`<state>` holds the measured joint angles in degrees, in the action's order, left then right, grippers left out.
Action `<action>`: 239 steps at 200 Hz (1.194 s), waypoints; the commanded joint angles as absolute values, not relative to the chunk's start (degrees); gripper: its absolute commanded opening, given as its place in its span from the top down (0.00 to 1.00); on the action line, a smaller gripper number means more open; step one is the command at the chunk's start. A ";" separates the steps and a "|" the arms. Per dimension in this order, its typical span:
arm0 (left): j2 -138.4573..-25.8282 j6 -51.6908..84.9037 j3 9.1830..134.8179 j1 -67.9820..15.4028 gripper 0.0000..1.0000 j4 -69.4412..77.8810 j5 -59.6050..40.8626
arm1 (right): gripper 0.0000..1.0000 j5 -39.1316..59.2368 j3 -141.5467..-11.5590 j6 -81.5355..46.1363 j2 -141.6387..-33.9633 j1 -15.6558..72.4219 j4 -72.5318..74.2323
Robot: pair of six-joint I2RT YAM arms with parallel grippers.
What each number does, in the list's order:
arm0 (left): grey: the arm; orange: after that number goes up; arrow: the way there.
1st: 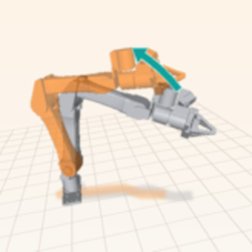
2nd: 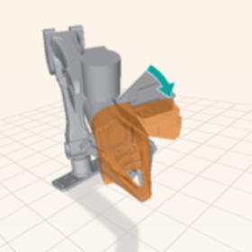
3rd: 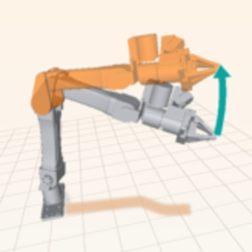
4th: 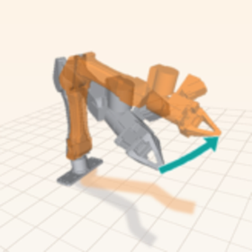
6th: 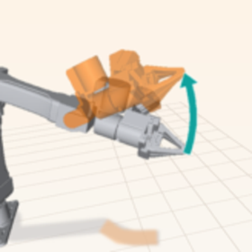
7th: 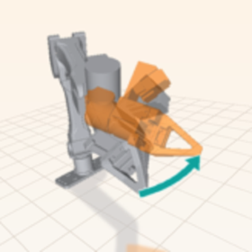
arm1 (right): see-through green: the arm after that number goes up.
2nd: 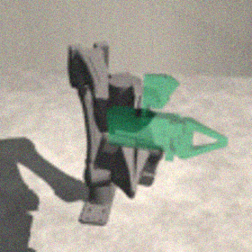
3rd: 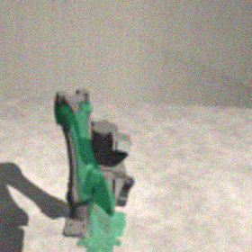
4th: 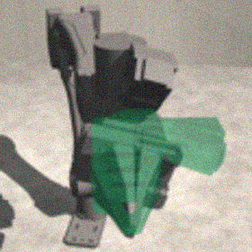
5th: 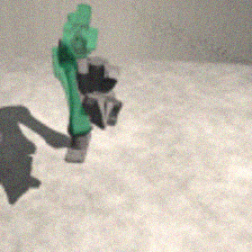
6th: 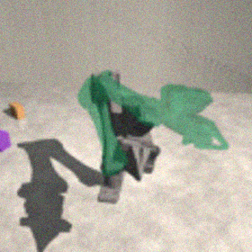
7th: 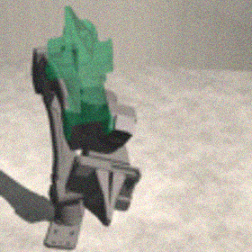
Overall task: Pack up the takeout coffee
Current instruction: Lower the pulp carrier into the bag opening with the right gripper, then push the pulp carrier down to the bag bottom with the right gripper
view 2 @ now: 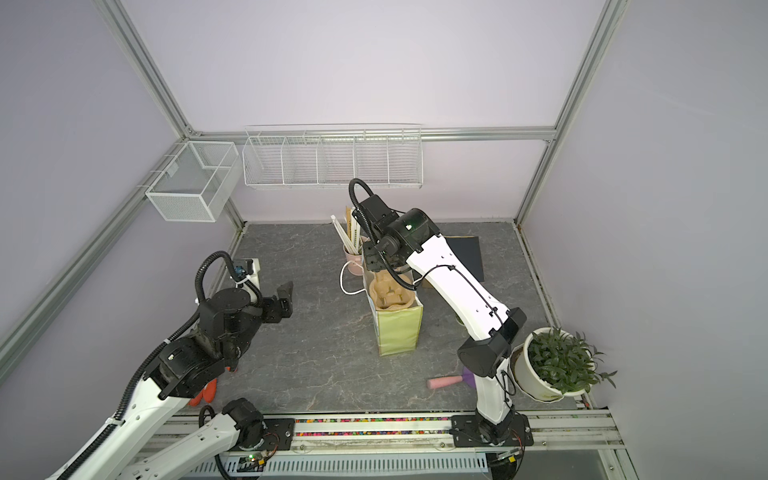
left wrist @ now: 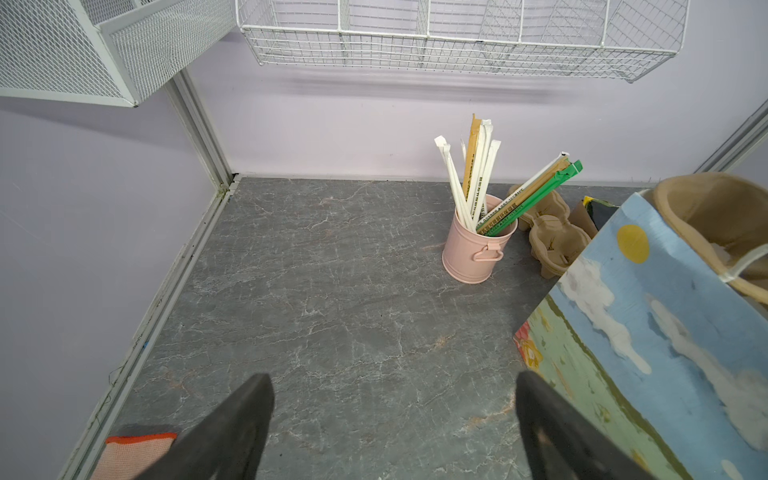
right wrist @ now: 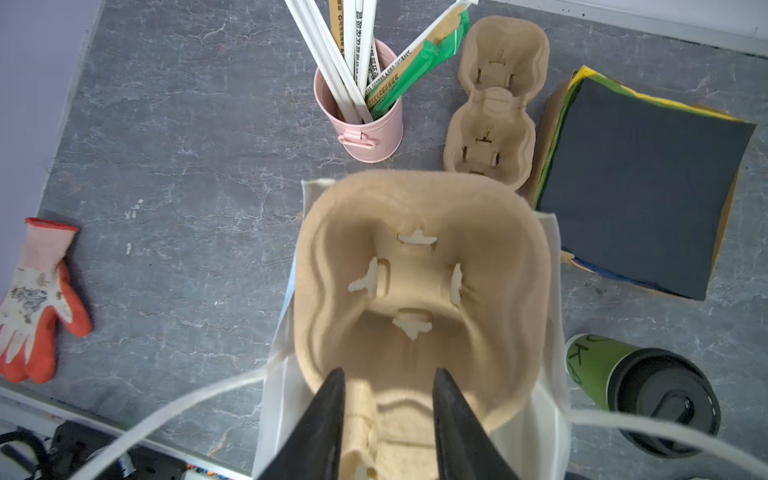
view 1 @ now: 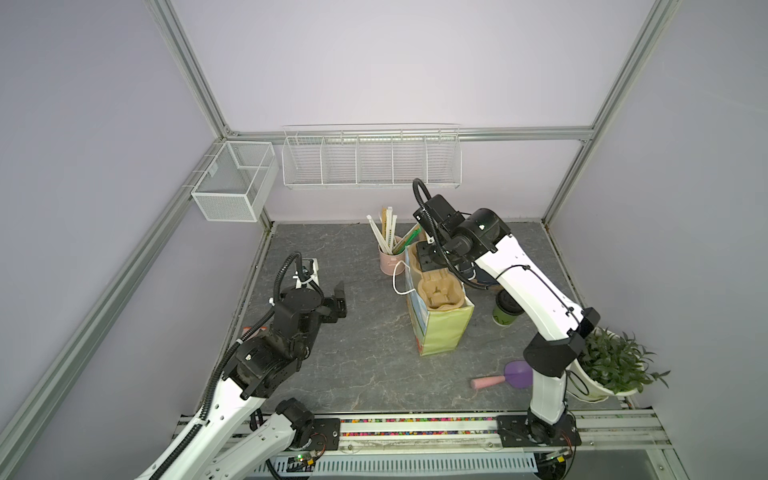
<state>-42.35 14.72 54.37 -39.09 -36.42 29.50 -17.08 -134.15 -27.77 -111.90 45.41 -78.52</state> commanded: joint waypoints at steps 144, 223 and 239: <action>-42.64 13.88 54.40 -38.85 0.09 -37.62 28.74 | 0.70 -18.10 -119.90 -26.99 -108.84 44.51 -73.65; -42.82 13.79 54.49 -38.85 0.08 -37.62 28.65 | 0.53 -20.27 -129.87 -25.06 -109.38 43.82 -78.30; -42.72 13.78 54.43 -38.85 0.08 -37.66 28.65 | 0.54 -19.11 -129.35 -25.13 -110.35 43.65 -78.41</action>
